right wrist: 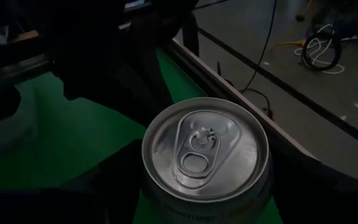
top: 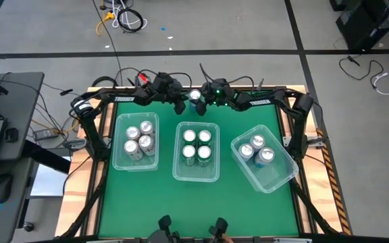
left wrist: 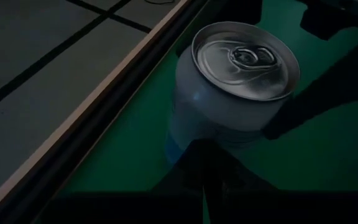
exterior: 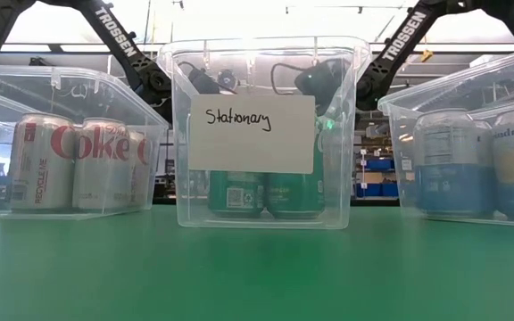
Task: Sort soda cans
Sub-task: Put the blue soda can into the button right bin, then adjust the bins on the shelf
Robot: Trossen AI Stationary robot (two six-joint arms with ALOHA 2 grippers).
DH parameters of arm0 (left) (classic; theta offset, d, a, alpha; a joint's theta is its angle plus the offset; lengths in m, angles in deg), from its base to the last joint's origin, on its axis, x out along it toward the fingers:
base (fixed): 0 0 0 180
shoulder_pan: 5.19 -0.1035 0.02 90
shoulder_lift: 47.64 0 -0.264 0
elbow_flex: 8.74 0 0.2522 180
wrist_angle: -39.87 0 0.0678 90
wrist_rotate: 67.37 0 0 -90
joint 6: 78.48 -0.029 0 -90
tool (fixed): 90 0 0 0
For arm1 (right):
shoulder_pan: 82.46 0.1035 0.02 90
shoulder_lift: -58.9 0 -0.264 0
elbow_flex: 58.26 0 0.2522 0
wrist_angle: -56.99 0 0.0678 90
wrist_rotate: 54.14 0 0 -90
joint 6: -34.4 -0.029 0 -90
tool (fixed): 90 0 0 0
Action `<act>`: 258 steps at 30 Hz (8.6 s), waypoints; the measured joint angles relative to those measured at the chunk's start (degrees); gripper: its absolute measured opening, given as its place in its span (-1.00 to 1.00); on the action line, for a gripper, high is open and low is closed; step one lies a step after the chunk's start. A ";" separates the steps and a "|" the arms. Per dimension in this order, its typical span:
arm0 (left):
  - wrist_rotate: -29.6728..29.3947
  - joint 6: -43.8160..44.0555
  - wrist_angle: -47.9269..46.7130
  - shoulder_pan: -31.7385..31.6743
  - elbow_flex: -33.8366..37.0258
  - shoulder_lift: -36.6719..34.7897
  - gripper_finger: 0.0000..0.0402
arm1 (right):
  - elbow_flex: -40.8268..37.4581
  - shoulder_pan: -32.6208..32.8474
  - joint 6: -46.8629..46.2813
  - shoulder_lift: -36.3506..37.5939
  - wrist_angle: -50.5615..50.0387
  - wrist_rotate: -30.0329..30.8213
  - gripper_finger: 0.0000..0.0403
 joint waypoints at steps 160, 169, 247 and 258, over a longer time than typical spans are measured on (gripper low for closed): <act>-0.68 -1.81 -14.13 3.28 -9.08 -14.08 -1.00 | -6.17 58.67 -49.79 41.20 -79.51 12.61 -0.98; -0.92 -4.22 -20.24 3.29 -10.27 -14.13 -1.00 | -7.84 61.20 -51.29 41.18 -78.84 6.58 -1.00; -18.54 0.16 -27.65 50.89 -11.16 -12.89 -1.00 | -5.16 58.57 -26.25 41.07 -66.36 7.90 -1.00; -26.80 17.34 -60.81 50.27 -15.88 -19.60 -1.00 | 4.87 63.84 -49.47 41.50 -108.80 14.74 -1.00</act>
